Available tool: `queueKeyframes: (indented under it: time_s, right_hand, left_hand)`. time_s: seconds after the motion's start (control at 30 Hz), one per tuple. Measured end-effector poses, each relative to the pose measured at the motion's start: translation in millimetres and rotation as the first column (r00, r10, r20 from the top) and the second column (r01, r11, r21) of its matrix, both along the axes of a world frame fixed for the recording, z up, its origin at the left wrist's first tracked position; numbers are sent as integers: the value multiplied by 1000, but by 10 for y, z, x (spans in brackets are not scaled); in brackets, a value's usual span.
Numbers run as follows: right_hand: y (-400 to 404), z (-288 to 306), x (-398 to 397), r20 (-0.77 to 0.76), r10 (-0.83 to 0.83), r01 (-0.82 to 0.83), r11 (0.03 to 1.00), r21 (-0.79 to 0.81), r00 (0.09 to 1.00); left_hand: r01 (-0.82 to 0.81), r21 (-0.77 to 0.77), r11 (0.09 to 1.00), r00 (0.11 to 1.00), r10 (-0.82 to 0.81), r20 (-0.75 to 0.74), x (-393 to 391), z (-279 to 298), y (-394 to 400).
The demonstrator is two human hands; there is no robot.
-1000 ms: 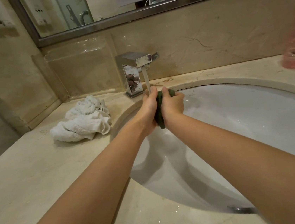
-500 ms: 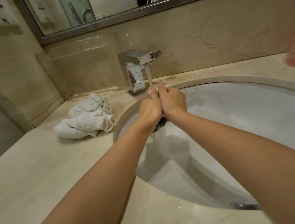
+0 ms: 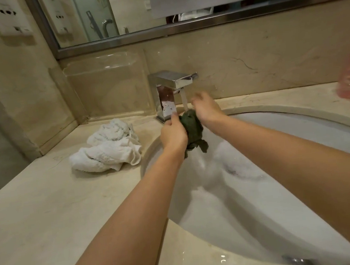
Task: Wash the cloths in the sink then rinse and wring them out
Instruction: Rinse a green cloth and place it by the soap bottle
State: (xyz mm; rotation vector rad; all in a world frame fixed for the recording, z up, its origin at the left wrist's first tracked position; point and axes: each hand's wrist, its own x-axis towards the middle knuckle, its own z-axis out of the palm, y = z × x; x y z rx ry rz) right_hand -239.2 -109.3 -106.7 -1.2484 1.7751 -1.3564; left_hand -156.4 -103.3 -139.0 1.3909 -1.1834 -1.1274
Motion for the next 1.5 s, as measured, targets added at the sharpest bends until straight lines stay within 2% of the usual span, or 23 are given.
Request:
queueKeyframes:
  time_s: [0.17,0.33,0.4,0.47,0.53,0.6,0.7,0.77,0.83,0.9,0.97,1.07,1.2,1.27,1.4,1.43,1.5]
  right_hand:
    - [-164,279,-201,72,55,-55,998,1,996]
    - [-176,294,-163,174,26,-23,999,-23,984]
    - [-132,282,-155,165,50,-44,998,-37,985]
    - [-58,300,-166,130,117,-113,993,-37,985]
    - [49,309,-221,41,188,-189,982,23,981]
    - [206,232,-310,-6,264,-258,945,201,964]
    - [462,-73,-467,165,363,-392,751,531,917]
    - [593,-262,-548,279,356,-452,689,566,892]
    - [663,-361,-617,364,305,-465,711,527,880]
    - [716,-380,-648,433,299,-488,755,438,850]
    - [755,-358,-654,463,308,-484,811,329,831]
    - [737,-319,-646,443,347,-476,851,223,827]
    - [745,-187,-662,403,414,-519,832,196,816]
    - [743,-96,-722,374,448,-540,820,189,812]
    - [712,38,-983,511,539,-699,689,189,670]
    - [704,66,-1055,536,546,-728,651,212,644]
    - [692,146,-1172,541,545,-756,569,322,641]
  left_hand:
    - [-5,31,1000,997,7,-82,10,-12,-28]
    - [0,55,999,994,6,-107,-9,-23,-80]
    - [30,80,996,996,-23,-90,-31,-12,-81]
    - [118,140,983,993,-120,5,-56,-28,-42]
    - [264,123,957,948,-281,152,-93,-51,51]
    - [410,32,912,876,-403,265,-114,-76,128]
    - [561,-92,823,790,-498,357,-85,-81,216]
    - [638,-99,764,732,-562,385,-65,-91,253]
    - [706,-54,706,664,-634,397,-50,-95,281]
    - [725,-36,688,633,-645,428,-48,-88,299]
    - [721,-43,691,602,-596,531,-42,-104,300]
    - [734,-52,677,494,-480,725,-75,-143,323]
    - [687,-177,705,515,-300,803,-156,-104,337]
    - [688,-278,670,487,-142,862,-189,-86,333]
    - [728,-460,508,462,131,877,-231,-29,326]
    - [761,-484,432,454,178,873,-252,4,331]
    - [857,-465,223,410,250,877,-326,60,328]
